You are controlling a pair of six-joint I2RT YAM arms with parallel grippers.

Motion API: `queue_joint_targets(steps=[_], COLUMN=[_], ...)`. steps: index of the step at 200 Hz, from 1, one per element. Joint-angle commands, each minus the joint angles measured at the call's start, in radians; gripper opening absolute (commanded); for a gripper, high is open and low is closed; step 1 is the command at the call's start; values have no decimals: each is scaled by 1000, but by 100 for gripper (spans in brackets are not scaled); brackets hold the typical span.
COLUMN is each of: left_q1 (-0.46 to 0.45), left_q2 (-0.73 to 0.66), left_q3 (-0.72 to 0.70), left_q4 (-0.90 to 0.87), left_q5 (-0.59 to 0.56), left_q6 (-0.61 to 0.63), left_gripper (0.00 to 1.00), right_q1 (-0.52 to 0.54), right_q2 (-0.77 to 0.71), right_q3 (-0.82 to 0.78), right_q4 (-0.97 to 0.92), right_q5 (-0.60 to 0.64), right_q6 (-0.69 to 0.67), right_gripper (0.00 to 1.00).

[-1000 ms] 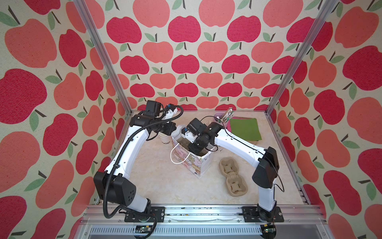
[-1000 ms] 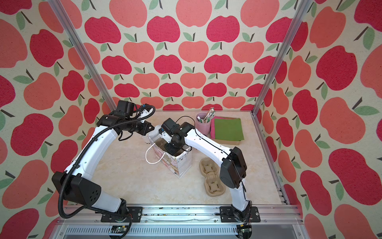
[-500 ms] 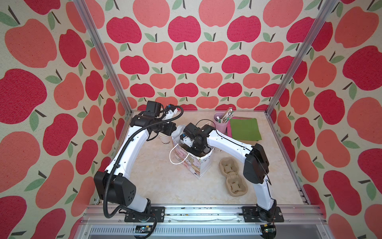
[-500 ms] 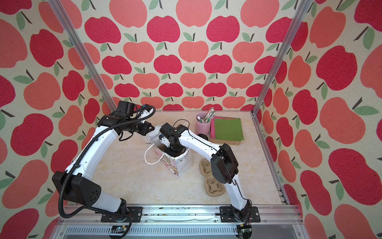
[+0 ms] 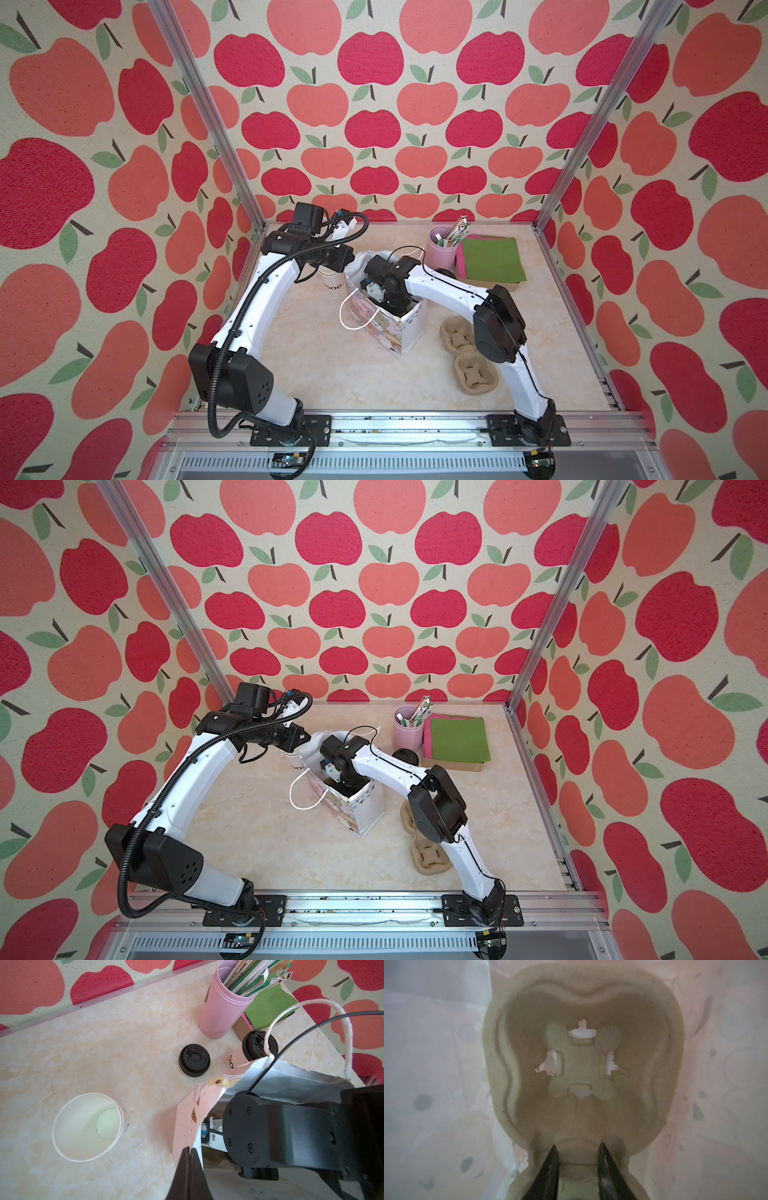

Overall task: Pack a coffee takeout order
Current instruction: Place the cup tray in the takeout bag.

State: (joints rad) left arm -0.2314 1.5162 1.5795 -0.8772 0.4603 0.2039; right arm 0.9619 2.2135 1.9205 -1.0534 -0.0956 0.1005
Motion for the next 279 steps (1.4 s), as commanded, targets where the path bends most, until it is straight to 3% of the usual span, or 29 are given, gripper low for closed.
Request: queue_joint_targets(steps=[1,172,279], left_q1=[9,9,-15], left_q2=[-24,-25,-35], left_q3=[-10,-13,-5], left_q4=[6,0,-44], left_q5=[11,11,-62], left_q6=[19,17,23], left_gripper=[0,0,0], right_q1=[1,7,8], right_q2=[36,150,10], right_q3=[21,38,108], right_q4=[-43,-78,-114], right_q5=[-23,-12,-9], right_q6=[-16,-18,-6], right_gripper=[31,35,48])
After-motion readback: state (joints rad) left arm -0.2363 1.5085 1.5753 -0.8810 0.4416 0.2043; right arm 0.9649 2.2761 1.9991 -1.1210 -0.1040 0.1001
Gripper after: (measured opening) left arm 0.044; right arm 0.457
